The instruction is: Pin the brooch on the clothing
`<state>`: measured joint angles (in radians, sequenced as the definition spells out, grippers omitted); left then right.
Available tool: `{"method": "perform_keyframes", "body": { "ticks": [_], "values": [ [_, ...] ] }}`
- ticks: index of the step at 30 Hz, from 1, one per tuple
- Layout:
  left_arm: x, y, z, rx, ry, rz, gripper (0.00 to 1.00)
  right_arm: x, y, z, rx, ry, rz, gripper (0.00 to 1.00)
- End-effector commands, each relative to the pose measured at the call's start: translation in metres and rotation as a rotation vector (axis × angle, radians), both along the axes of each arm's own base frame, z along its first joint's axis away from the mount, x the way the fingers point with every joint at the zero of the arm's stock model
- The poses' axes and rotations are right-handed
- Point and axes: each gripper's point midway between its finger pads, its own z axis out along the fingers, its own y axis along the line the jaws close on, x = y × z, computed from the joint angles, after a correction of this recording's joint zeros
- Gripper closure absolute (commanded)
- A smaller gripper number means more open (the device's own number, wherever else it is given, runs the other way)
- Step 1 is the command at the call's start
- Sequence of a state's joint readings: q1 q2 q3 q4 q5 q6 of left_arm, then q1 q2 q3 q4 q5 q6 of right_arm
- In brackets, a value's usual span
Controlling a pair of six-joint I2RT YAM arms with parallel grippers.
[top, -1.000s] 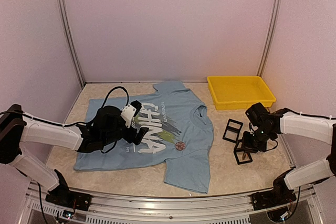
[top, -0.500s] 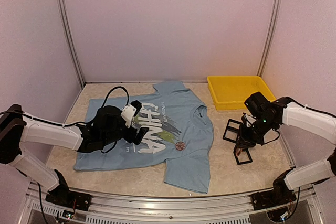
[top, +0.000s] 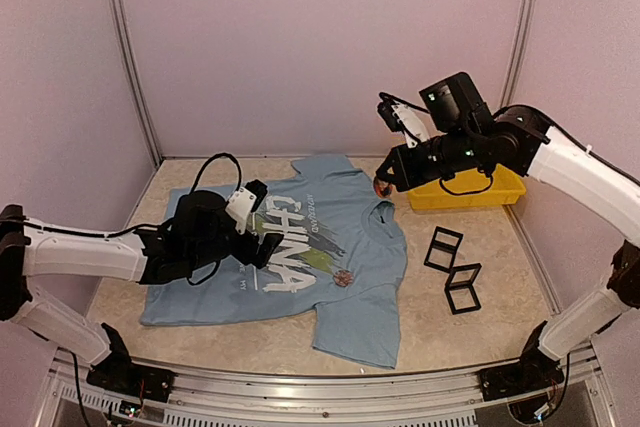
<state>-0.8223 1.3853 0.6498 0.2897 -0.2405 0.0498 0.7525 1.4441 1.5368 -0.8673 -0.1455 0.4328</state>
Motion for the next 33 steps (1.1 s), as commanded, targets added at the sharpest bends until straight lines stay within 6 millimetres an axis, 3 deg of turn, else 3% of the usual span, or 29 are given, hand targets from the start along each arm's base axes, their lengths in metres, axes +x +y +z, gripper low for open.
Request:
{"method": "perform_keyframes", "body": {
  "ticks": [1,2,4,6,9,13,20,25,33],
  "values": [
    [-0.006,-0.003,0.049,-0.101,-0.025,0.007,0.01,0.034,0.048,0.087,-0.297,-0.940,0.080,1.00],
    [-0.010,-0.002,0.063,-0.155,-0.033,0.010,0.01,0.025,0.059,0.078,-0.389,-1.147,0.144,1.00],
    [-0.018,-0.007,0.088,-0.261,-0.031,-0.024,0.02,-0.007,0.070,0.096,-0.443,-1.592,0.217,1.00],
    [-0.031,-0.012,0.115,-0.362,-0.031,-0.081,0.03,-0.048,0.081,0.097,-0.518,-2.023,0.359,1.00],
    [-0.048,-0.011,0.149,-0.490,-0.016,-0.134,0.04,-0.041,0.113,0.087,-0.666,-2.072,0.487,1.00],
    [-0.067,-0.005,0.180,-0.613,0.014,-0.186,0.03,-0.067,0.133,0.070,-0.802,-2.269,0.606,1.00],
    [-0.081,0.001,0.207,-0.681,0.059,-0.227,0.01,-0.088,0.144,0.032,-1.097,-2.469,0.712,1.00],
    [-0.088,-0.012,0.213,-0.693,0.093,-0.311,0.02,-0.103,0.153,0.023,-1.140,-2.538,0.761,1.00],
    [-0.092,-0.035,0.187,-0.640,0.199,-0.383,0.14,-0.107,0.160,0.017,-1.186,-2.561,0.821,1.00]
  ]
}}
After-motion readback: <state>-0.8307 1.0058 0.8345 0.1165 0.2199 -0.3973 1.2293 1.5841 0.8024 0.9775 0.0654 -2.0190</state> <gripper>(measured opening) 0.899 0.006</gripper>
